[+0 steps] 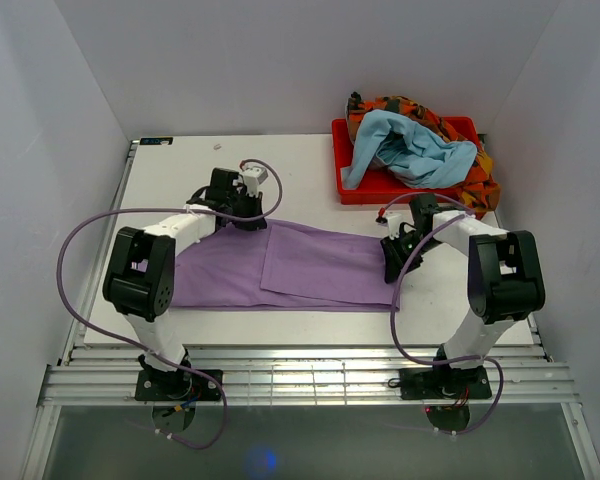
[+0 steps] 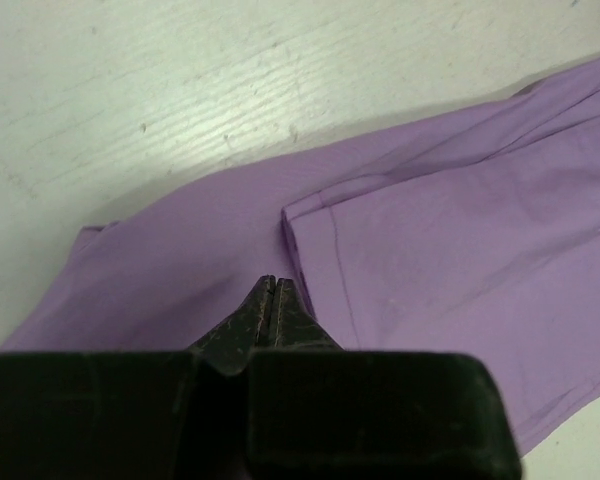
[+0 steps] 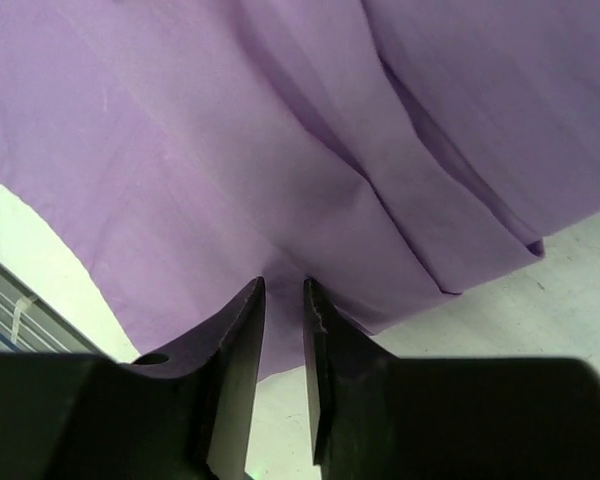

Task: Fold and stack the trousers
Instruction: Fold the trousers

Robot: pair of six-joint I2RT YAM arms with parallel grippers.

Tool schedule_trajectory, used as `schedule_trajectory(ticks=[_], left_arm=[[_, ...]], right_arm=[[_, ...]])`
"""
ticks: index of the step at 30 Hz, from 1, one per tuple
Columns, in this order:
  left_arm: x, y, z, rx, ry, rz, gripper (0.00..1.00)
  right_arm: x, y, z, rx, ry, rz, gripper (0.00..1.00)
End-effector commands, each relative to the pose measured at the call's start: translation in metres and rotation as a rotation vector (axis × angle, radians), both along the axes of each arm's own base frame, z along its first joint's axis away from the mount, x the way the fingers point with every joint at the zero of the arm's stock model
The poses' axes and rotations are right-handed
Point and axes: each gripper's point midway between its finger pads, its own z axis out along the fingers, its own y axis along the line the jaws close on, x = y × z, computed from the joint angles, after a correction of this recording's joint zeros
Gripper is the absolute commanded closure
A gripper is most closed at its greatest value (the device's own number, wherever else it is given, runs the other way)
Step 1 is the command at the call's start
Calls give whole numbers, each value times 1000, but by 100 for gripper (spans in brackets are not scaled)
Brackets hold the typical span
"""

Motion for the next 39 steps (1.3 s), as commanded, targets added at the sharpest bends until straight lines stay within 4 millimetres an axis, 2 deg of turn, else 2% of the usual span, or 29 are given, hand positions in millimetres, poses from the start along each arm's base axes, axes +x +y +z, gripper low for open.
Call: schedule_trajectory(ticks=[1,2,4,6,7,8,10,11,12,14,16,17,20,22,25,31,39], left_arm=[[-17,17,-6,63,25,13,100],[-23,16,-12,62,49,-1,100],[-29,15,-20,80,72,-67,100],[-31,9,-10,64,59,-126,80],[-31,6,6,45,13,-150,72],[-33,-3,23,-4,-31,-201,59],[-43,-10,44,-47,-112,-273,48],[-47,-16,71,-77,-202,-306,44],[-56,-23,81,-107,-232,-353,40],[-75,-33,87,-118,-279,-441,38],[-92,-44,84,-126,-280,-516,37],[-105,-53,75,-124,-262,-567,37],[-129,-76,57,-123,-222,-661,37],[-143,-93,39,-95,-189,-711,37],[-148,-101,15,-60,-143,-726,37],[-143,-98,-21,-14,-48,-681,37],[-141,-92,-40,34,-13,-663,37]], right_arm=[[-26,-12,-22,-60,95,80,70],[-26,-10,-18,-49,93,93,69],[-22,2,1,40,60,120,64],[-7,15,33,131,-9,131,61],[0,18,45,155,-35,133,60],[21,20,66,178,-103,120,59],[41,21,91,209,-179,102,58],[54,14,99,197,-217,82,58],[72,10,109,171,-273,83,57],[87,0,109,126,-303,84,57],[100,-8,98,78,-323,125,57],[103,-11,87,61,-308,142,57],[107,-19,70,19,-304,211,58],[110,-21,65,7,-321,256,58],[111,-20,59,9,-321,290,58],[108,-22,44,0,-305,338,59],[90,-17,35,35,-260,377,61]])
